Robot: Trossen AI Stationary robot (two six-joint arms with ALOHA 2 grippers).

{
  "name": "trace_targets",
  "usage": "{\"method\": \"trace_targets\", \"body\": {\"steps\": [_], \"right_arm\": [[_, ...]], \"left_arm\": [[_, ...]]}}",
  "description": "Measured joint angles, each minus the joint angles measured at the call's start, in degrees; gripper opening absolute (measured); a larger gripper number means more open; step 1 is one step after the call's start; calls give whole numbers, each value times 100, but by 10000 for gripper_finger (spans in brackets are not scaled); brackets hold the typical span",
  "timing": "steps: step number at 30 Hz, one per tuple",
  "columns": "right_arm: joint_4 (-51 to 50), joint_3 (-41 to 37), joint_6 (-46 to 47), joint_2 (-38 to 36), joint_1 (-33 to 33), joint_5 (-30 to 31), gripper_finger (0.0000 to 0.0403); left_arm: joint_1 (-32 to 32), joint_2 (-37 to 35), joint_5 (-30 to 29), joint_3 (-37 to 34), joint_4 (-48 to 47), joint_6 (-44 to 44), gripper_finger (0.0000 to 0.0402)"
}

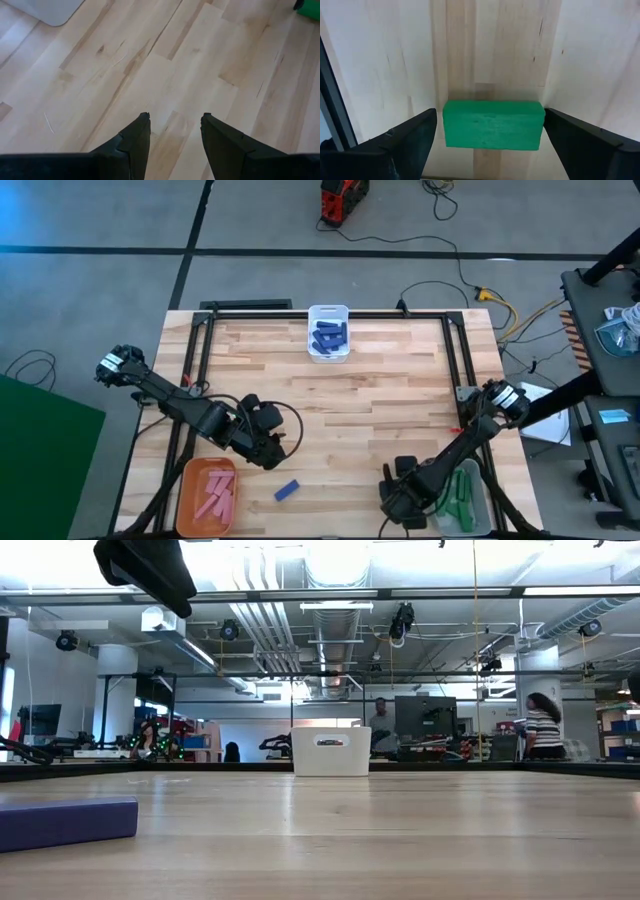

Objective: Sort blocks
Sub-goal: Put the green block into the gray bin

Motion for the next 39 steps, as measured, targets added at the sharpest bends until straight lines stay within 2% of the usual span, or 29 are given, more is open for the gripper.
{"method": "trace_targets", "body": {"steps": [4,11,20,24,30,39], "right_arm": [[-15,-7,-134,0,0,35,346],[-9,-20,-219,-1,0,74,270],[73,-37,-49,-72,-15,163,270],[58,22,64,-268,-85,388,270],[-375,281,193,-676,-193,367,270],[-1099,705,1710,-1445,-608,394,270]], "left_arm": [[0,0,-10,0,1,8,153],[-2,0,-100,0,2,93,153],[-1,0,-140,0,2,155,153],[0,0,-140,0,2,192,153],[0,0,-138,0,2,277,153],[0,0,-193,-4,11,279,153]]}}
